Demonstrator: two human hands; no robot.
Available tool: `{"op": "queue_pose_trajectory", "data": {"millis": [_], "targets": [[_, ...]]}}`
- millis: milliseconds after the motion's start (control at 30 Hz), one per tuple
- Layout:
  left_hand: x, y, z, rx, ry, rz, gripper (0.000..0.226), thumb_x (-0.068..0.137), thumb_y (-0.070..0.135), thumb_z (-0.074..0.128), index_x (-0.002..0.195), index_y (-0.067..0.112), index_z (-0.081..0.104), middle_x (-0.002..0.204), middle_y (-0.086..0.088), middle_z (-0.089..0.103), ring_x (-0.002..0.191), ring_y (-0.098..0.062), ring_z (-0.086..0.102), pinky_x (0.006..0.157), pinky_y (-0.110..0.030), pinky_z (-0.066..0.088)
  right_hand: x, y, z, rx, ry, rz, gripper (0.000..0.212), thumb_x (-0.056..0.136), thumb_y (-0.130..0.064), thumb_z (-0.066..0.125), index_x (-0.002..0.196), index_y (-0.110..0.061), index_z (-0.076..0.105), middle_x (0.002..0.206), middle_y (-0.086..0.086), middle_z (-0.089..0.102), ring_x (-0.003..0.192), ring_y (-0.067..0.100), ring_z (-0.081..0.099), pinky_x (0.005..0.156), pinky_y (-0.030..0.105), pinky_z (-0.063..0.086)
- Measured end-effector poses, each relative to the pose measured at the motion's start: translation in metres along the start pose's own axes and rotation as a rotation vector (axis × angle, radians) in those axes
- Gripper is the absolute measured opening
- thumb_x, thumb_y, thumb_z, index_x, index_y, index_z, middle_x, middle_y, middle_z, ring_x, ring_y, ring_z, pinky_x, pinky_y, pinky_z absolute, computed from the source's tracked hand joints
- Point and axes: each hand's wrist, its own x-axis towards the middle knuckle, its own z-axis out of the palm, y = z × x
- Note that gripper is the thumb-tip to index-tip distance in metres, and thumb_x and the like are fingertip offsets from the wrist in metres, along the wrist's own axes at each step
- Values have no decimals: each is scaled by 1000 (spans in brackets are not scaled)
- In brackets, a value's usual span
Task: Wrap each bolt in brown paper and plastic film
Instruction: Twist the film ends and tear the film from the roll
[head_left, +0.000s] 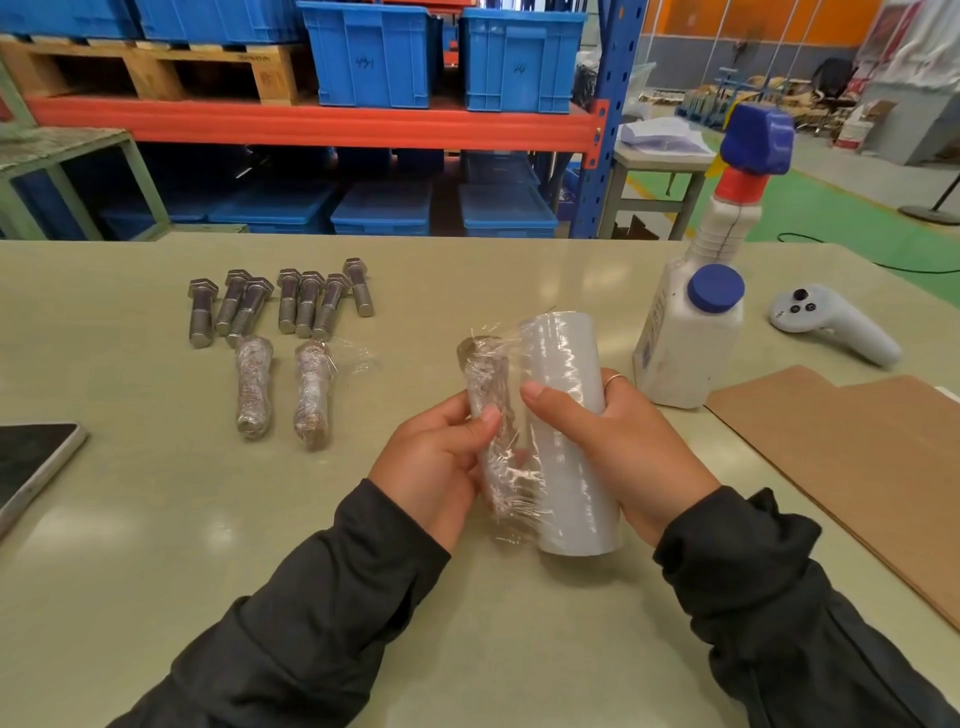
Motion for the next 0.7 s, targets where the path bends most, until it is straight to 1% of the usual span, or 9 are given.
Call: {"op": "queue_pose_trajectory", "data": {"millis": [67, 133, 200, 233, 333, 433, 533, 633, 700], "targets": [[0, 0, -1, -6, 38, 0, 41, 72, 12, 55, 112, 6, 62, 89, -6, 70, 69, -16, 65, 56, -23, 52, 0, 0, 0, 30, 1, 18, 80, 50, -59, 70, 115, -16, 53, 102, 5, 68, 85, 20, 69, 78, 39, 57], [1, 0, -1, -29, 69, -11, 32, 78, 10, 54, 108, 5, 63, 78, -4, 69, 59, -13, 63, 52, -21, 50, 1, 0, -1, 71, -11, 48, 62, 64, -53, 69, 113, -19, 54, 99, 4, 69, 83, 18, 69, 74, 35, 57], [1, 0, 1, -19, 82, -12, 31, 77, 20, 58, 103, 6, 65, 79, -6, 69, 61, -14, 64, 54, -22, 52, -1, -2, 0, 105, -33, 49, 41, 77, -45, 64, 109, -21, 55, 91, 1, 70, 74, 13, 68, 65, 28, 57], [0, 0, 3, -11, 83, -4, 37, 73, 25, 62, 104, 6, 65, 83, -8, 70, 66, -17, 66, 58, -25, 54, -1, -3, 0, 98, -40, 37, 39, 78, -45, 63, 108, -21, 56, 89, 1, 69, 71, 11, 68, 62, 25, 56], [0, -2, 6, -27, 112, 18, 49, 62, 20, 69, 107, 4, 61, 87, -12, 72, 75, -24, 69, 60, -31, 57, -3, -4, 2, 83, -58, -7, 61, 65, -50, 66, 116, -19, 54, 97, 3, 69, 76, 14, 69, 64, 27, 55], [2, -3, 4, -32, 172, 29, 51, 62, 15, 69, 111, 2, 60, 92, -15, 70, 81, -28, 69, 67, -36, 58, -4, -4, 4, 74, -64, -42, 75, 54, -51, 71, 120, -20, 52, 98, -1, 70, 79, 12, 70, 63, 24, 55], [3, 0, 1, -20, 199, 11, 50, 59, 21, 71, 105, 4, 62, 89, -14, 66, 83, -31, 64, 73, -39, 56, -2, -4, 0, 36, -33, -51, 70, 52, -52, 73, 113, -23, 55, 97, -2, 68, 80, 9, 68, 66, 24, 55], [2, 2, -1, -5, 184, -43, 49, 53, 28, 73, 94, 5, 61, 82, -13, 58, 77, -29, 57, 72, -38, 51, 0, -3, -3, 38, -11, -43, 65, 52, -51, 75, 108, -23, 55, 97, 2, 67, 82, 16, 68, 72, 32, 57], [1, 3, 1, -32, 177, -88, 57, 53, 32, 74, 98, 1, 58, 87, -15, 50, 79, -30, 49, 76, -41, 48, 1, -2, -4, 32, -4, -28, 67, 54, -51, 79, 109, -23, 55, 97, 3, 66, 82, 17, 67, 73, 34, 56]]}}
